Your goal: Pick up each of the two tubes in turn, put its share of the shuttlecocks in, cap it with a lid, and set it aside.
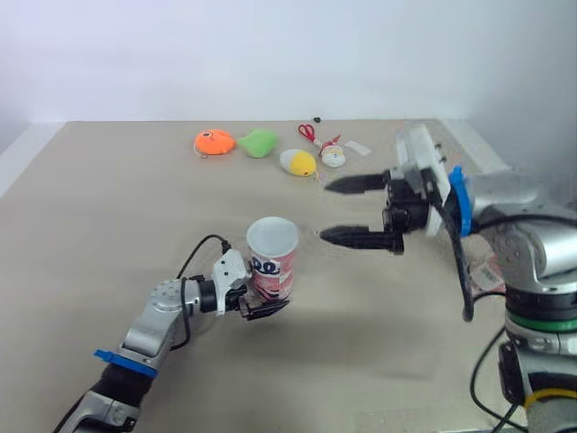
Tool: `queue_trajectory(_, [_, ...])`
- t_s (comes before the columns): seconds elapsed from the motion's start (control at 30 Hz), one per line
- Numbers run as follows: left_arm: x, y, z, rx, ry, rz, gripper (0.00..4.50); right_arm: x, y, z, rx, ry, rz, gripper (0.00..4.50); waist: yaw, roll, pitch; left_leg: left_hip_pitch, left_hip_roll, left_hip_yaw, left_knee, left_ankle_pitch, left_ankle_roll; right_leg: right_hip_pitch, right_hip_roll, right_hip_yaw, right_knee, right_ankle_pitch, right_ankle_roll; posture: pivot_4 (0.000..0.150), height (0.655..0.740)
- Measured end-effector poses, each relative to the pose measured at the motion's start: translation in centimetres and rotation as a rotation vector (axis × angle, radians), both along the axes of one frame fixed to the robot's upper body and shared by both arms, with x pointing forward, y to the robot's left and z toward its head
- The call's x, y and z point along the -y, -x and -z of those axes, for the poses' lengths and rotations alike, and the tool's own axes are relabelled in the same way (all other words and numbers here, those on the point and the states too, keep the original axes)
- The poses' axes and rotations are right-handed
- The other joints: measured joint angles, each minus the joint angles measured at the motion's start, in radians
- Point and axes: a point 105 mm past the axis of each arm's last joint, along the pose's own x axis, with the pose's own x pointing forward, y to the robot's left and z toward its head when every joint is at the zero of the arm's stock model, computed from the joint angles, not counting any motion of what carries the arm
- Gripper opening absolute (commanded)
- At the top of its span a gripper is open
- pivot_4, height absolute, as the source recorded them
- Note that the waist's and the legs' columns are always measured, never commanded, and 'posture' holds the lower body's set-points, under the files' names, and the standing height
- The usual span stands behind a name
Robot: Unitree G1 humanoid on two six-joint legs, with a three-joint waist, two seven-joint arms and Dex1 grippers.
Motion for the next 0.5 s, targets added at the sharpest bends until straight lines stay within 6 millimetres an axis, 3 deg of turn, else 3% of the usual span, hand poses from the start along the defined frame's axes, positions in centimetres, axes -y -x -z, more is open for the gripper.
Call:
queue_trajectory(0.1, [-3.6, 0.0, -0.5, -0.011, -0.079, -0.006, 4.5, 0.6, 0.4, 3.5, -0.053, 0.021, 0.059, 4.44, -0.003, -0.001, 0.001, 0.0, 0.002, 0.0, -0.001, 0.0, 0.0, 0.0, 0.003, 0.0, 0.0, -0.002, -0.001, 0.15, 0.74])
queue_trajectory(0.13, [-5.2, -0.1, -0.8, -0.028, -0.106, -0.018, 4.5, 0.3, 0.6, 5.5, -0.057, 0.018, 0.082, 4.44, -0.004, -0.002, 0.001, 0.0, 0.003, 0.0, -0.002, 0.0, 0.0, 0.0, 0.004, 0.0, 0.0, -0.003, 0.0, 0.15, 0.74])
queue_trajectory(0.2, [-6.7, -0.3, -1.5, -0.045, -0.116, -0.027, 4.5, -1.0, 1.0, 8.6, -0.087, -0.009, 0.085, 4.44, -0.005, -0.001, 0.006, 0.0, 0.004, -0.001, -0.002, -0.001, 0.0, 0.0, 0.005, -0.001, 0.0, -0.006, 0.004, 0.15, 0.74])
queue_trajectory(0.27, [-6.5, -0.3, -2.4, -0.045, -0.095, 0.0, 4.5, -2.4, 1.0, 10.4, -0.086, -0.036, 0.09, 4.44, -0.005, 0.004, 0.013, -0.002, 0.002, 0.0, 0.0, -0.001, 0.0, -0.001, 0.003, 0.0, 0.0, -0.004, 0.007, 0.15, 0.74])
queue_trajectory(0.37, [-5.8, -0.3, -3.1, -0.048, -0.077, 0.021, 4.5, -2.5, 0.0, 11.1, -0.024, -0.035, 0.122, 4.44, -0.003, 0.002, 0.015, -0.006, -0.001, 0.0, 0.004, 0.0, -0.001, -0.003, 0.001, 0.001, 0.0, -0.002, 0.01, 0.15, 0.74])
queue_trajectory(0.5, [-3.0, 0.9, -3.3, -0.085, -0.048, 0.108, 4.5, -4.3, -0.6, 12.5, -0.022, -0.074, 0.122, 4.44, -0.003, 0.0, 0.016, -0.013, -0.002, 0.0, 0.005, 0.0, -0.002, -0.007, -0.001, 0.001, -0.001, 0.001, 0.009, 0.15, 0.74])
